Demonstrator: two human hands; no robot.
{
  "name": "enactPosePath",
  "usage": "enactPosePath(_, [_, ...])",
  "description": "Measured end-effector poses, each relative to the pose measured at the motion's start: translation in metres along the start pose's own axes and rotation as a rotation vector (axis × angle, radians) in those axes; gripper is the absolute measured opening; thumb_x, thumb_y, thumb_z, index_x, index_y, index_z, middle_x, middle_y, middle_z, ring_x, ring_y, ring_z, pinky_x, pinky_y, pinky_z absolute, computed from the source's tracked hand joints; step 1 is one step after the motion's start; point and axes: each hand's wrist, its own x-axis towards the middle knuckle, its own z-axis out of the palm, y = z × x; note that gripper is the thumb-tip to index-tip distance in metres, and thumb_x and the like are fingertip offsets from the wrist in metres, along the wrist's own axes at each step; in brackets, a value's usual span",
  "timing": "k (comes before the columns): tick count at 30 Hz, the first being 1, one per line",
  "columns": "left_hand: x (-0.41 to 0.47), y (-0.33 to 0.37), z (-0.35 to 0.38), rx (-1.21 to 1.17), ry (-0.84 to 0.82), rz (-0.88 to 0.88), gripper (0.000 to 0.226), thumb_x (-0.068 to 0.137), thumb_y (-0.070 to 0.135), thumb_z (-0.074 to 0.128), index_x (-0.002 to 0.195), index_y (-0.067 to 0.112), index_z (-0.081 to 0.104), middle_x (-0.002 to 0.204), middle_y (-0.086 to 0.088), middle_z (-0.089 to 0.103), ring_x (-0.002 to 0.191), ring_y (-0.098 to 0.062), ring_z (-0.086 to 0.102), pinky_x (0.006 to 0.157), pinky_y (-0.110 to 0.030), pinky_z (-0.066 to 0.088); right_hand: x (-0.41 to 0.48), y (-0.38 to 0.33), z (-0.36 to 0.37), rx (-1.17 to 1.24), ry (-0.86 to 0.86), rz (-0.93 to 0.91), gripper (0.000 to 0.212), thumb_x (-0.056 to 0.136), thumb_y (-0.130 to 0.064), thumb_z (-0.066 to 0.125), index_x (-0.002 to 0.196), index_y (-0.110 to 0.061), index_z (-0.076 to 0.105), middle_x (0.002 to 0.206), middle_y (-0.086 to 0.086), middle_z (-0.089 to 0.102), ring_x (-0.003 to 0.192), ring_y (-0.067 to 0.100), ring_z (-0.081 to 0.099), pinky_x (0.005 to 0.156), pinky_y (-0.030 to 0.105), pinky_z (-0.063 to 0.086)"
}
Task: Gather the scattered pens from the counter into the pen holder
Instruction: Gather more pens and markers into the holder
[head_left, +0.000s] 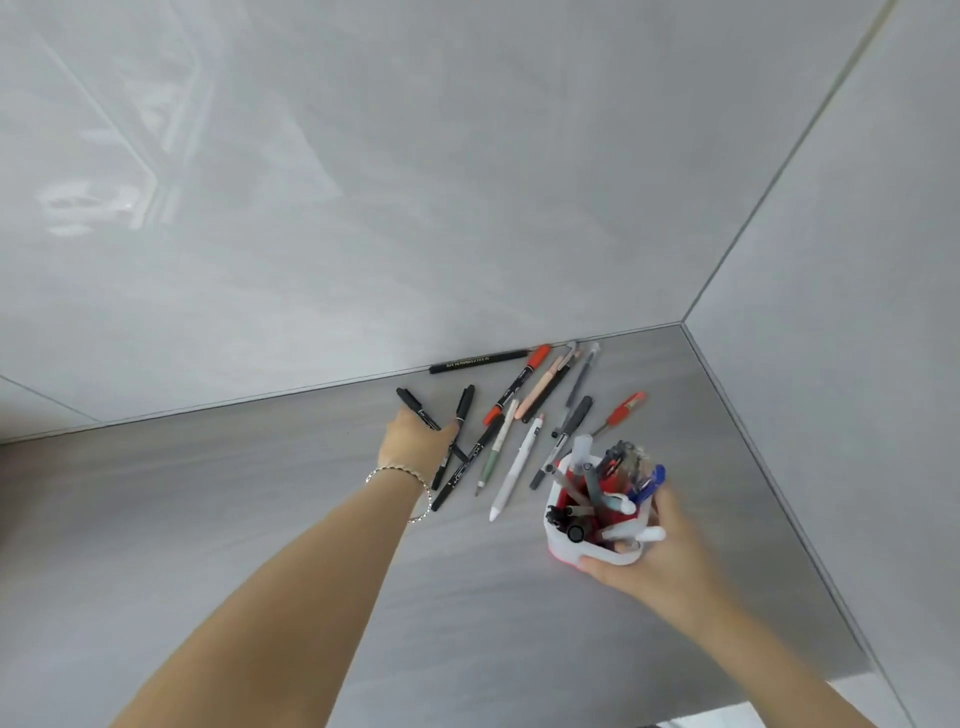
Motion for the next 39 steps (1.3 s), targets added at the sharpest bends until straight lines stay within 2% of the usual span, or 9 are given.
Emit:
enactPosePath(3, [-0.001, 0.008, 0.007, 0.177, -0.022, 0.048, 0.026, 0.083, 0.023, 0.058, 0.097, 0.003, 0.049, 0.104, -0.021, 0.063, 0.095, -0.035, 0.059, 0.067, -0.032, 0.039, 0.01, 0.004, -0.001, 0.145, -0.033, 0.028, 0.064, 0.049, -0.038, 0.085, 0.102, -0.042, 0.049, 0.099, -0.008, 0.069, 0.091, 0.009, 0.068, 0.085, 0.041, 0.057])
enactPosePath(9, [-0.004, 0.014, 0.013, 0.549, -0.07, 0.108, 0.024, 0.09, 0.003, 0.038, 0.111, -0.004, 0.047, 0.114, -0.023, 0.058, 0.103, -0.038, 0.057, 0.08, -0.039, 0.047, 0.01, 0.021, -0.003, 0.132, -0.104, 0.06, 0.085, 0.052, -0.037, 0.085, 0.126, -0.029, 0.044, 0.114, -0.007, 0.062, 0.101, 0.003, 0.062, 0.085, 0.023, 0.052])
enactPosePath(12, [-0.004, 0.011, 0.007, 0.353, -0.071, 0.053, 0.03, 0.091, 0.003, 0.037, 0.118, -0.009, 0.04, 0.12, -0.029, 0.052, 0.108, -0.042, 0.052, 0.09, -0.044, 0.044, 0.015, 0.026, 0.0, 0.099, -0.09, 0.03, 0.065, 0.052, -0.039, 0.081, 0.108, -0.033, 0.047, 0.101, -0.01, 0.063, 0.092, 0.005, 0.064, 0.084, 0.039, 0.057])
enactPosePath(15, [-0.026, 0.012, -0.007, -0.09, -0.126, 0.025, 0.027, 0.094, 0.01, 0.037, 0.117, -0.005, 0.039, 0.096, -0.017, 0.061, 0.084, -0.031, 0.06, 0.068, -0.035, 0.052, 0.015, 0.024, 0.001, 0.073, -0.061, 0.028, 0.062, 0.055, -0.039, 0.083, 0.103, -0.036, 0.043, 0.097, -0.013, 0.063, 0.089, 0.002, 0.064, 0.084, 0.037, 0.056])
enactPosePath(18, [-0.072, 0.024, -0.03, -0.448, -0.196, 0.179, 0.005, 0.094, 0.01, 0.042, 0.096, 0.012, 0.046, 0.08, -0.001, 0.066, 0.071, -0.014, 0.063, 0.055, -0.021, 0.053, 0.015, 0.026, 0.0, 0.078, -0.051, -0.02, 0.068, 0.056, -0.041, 0.084, 0.111, -0.037, 0.044, 0.105, -0.013, 0.065, 0.097, 0.002, 0.064, 0.088, 0.037, 0.055])
enactPosePath(23, [-0.142, 0.046, -0.037, -0.811, -0.249, 0.459, 0.019, 0.092, 0.001, 0.043, 0.093, 0.019, 0.05, 0.074, -0.001, 0.068, 0.076, -0.012, 0.066, 0.062, -0.025, 0.055, 0.01, 0.013, 0.0, 0.173, -0.047, -0.058, 0.071, 0.061, -0.035, 0.086, 0.119, -0.031, 0.045, 0.115, -0.006, 0.065, 0.108, 0.01, 0.063, 0.095, 0.044, 0.051])
enactPosePath(31, [-0.146, 0.052, 0.027, -0.58, -0.362, 0.546, 0.024, 0.085, 0.005, 0.057, 0.092, 0.027, 0.061, 0.09, 0.014, 0.07, 0.092, -0.003, 0.065, 0.084, -0.02, 0.051, 0.011, 0.018, 0.003, 0.139, 0.017, -0.069, 0.075, 0.06, -0.02, 0.087, 0.118, -0.035, 0.043, 0.113, -0.007, 0.063, 0.103, 0.006, 0.065, 0.09, 0.038, 0.055])
enactPosePath(34, [-0.15, 0.046, 0.031, -0.531, -0.32, 0.589, 0.032, 0.08, 0.005, 0.063, 0.086, 0.036, 0.059, 0.085, 0.017, 0.068, 0.089, -0.002, 0.062, 0.08, -0.012, 0.046, 0.013, 0.02, 0.004, 0.114, -0.012, -0.07, 0.071, 0.06, -0.02, 0.086, 0.116, -0.033, 0.044, 0.114, -0.006, 0.062, 0.104, 0.006, 0.063, 0.09, 0.037, 0.055])
enactPosePath(39, [-0.15, 0.037, 0.02, -0.575, -0.226, 0.674, 0.069, 0.08, -0.003, 0.062, 0.107, 0.057, 0.041, 0.088, 0.005, 0.066, 0.09, -0.001, 0.062, 0.085, -0.015, 0.049, 0.009, 0.013, 0.0, 0.171, 0.021, -0.123, 0.066, 0.059, -0.018, 0.086, 0.109, -0.037, 0.047, 0.107, -0.008, 0.065, 0.099, 0.001, 0.063, 0.081, 0.012, 0.052])
